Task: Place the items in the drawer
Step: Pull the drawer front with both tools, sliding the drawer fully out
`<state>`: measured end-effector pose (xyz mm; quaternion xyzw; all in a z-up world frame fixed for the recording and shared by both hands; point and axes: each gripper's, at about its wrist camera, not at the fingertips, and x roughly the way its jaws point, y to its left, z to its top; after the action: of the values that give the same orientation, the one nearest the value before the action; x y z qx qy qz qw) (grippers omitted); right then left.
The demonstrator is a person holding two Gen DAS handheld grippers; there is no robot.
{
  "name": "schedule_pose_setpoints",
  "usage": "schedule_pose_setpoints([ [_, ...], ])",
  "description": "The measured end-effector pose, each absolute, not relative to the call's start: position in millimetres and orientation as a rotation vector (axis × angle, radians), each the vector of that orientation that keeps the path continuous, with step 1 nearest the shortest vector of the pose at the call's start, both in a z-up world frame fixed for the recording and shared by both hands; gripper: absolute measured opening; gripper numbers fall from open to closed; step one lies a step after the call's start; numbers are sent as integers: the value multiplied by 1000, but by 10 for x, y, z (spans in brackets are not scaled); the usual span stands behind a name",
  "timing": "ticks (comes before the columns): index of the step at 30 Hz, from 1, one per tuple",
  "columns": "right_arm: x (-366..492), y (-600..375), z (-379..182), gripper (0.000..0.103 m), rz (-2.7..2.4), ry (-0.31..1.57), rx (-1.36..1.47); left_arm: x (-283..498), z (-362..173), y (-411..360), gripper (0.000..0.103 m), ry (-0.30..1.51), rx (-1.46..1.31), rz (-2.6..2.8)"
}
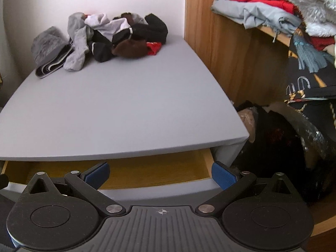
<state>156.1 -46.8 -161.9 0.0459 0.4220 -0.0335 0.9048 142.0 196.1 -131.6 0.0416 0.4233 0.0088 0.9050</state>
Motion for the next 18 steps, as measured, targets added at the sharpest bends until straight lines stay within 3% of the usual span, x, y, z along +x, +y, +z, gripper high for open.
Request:
schedule_pose_setpoints([
  [18,1584,-247,-1727,103,-48,953,-35,1469,-1330,2005,94,912,68,29],
])
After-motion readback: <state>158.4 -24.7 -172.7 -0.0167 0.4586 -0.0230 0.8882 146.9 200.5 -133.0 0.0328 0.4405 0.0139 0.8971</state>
